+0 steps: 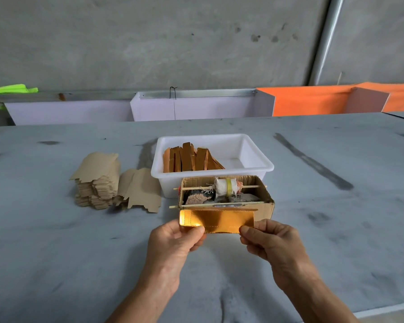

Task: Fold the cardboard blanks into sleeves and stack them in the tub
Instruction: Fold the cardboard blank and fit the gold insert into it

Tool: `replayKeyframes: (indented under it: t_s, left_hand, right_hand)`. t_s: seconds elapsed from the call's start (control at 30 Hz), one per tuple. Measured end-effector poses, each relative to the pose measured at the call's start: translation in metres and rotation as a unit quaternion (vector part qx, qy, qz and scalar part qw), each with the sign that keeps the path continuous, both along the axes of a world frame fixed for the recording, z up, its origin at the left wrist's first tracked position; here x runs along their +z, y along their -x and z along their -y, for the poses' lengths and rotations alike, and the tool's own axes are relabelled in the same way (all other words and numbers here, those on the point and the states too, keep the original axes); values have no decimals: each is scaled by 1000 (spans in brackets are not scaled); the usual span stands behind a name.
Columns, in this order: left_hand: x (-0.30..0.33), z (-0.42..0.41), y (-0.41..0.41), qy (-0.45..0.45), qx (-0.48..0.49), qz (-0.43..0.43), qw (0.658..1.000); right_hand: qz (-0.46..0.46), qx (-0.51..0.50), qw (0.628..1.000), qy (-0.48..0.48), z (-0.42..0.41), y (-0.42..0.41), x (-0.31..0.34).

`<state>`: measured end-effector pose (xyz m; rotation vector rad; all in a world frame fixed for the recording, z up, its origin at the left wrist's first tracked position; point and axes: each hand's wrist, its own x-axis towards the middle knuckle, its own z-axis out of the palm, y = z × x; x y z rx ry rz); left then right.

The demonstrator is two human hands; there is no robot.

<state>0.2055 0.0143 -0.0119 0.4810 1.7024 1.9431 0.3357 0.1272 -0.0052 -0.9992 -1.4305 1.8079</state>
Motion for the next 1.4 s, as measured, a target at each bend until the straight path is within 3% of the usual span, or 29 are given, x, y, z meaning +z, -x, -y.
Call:
replayKeyframes:
  t_s: [0.2,0.3,0.5,0.87,1.27,1.4]
  left_hand:
    - [-3,-6,-8,-71,47,-10,996]
    - [-5,-13,-13,-112,94,29,989]
    - [-12,-27,-25,-97,68,102,988]
    - [-15,-30,-36,-128,85,83,985]
    - [-14,-17,-22,-122,14,193,973]
    - [-12,-11,-9,-87,6,182,979]
  right_hand:
    - [-66,-39,996,-40,6,4,-1]
    - [-104,-44,993,-21,10,7,-3]
    - [-127,-46,990,32,15,15,-6]
    - [-169,-47,966,190,34,32,-19]
    - [-158,-59,974,150,21,15,-25]
    - [-149,-69,981,101,16,6,-29]
